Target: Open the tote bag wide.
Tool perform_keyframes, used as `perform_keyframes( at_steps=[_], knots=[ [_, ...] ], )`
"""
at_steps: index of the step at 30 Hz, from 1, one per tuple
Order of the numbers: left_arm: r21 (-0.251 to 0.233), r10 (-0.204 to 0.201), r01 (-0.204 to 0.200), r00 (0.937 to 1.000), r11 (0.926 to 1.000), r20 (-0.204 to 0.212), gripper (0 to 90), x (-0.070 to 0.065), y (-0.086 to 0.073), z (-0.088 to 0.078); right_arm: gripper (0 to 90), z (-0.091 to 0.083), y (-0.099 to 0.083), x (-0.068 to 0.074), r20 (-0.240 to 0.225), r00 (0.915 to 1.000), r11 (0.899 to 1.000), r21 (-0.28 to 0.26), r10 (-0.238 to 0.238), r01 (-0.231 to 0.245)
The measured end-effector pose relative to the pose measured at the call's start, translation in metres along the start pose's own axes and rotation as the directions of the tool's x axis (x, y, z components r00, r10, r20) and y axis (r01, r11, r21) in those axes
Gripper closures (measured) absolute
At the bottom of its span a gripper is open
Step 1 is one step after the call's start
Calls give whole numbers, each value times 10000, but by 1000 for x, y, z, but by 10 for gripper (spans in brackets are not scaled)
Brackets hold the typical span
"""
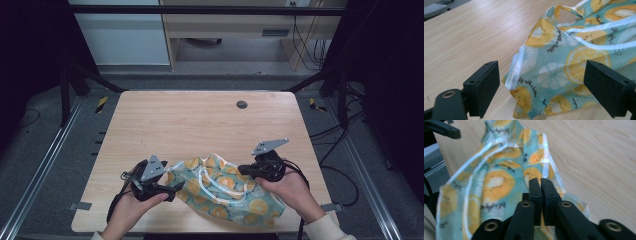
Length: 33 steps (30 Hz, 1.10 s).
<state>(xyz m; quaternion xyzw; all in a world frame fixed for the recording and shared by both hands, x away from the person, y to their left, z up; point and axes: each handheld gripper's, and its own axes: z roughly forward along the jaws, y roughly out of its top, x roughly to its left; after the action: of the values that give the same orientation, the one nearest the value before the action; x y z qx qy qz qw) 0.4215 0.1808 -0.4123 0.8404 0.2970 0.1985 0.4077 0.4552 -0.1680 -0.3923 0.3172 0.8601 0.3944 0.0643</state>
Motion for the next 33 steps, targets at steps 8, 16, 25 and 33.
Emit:
perform_keyframes(
  at_steps=[8,16,25,33],
  knots=[
    [-221,-27,23,9999,9998,-170,186,7,18,-2,900,-23,17,34,-432,9934,9870,-1264,-1059,997],
    [-669,95,-102,9999,9977,-109,229,5,43,-7,900,-23,13,73,-1357,9671,9718,-1275,-2151,1982],
    [-91,361,-358,9982,9993,473,257,-6,55,13,900,-2,0,99,-2130,9360,9599,-597,-2802,2738],
    [1200,192,-263,9980,9924,597,290,-6,41,49,900,8,-4,99,-2316,9350,9625,-272,-2688,2700]
  ],
)
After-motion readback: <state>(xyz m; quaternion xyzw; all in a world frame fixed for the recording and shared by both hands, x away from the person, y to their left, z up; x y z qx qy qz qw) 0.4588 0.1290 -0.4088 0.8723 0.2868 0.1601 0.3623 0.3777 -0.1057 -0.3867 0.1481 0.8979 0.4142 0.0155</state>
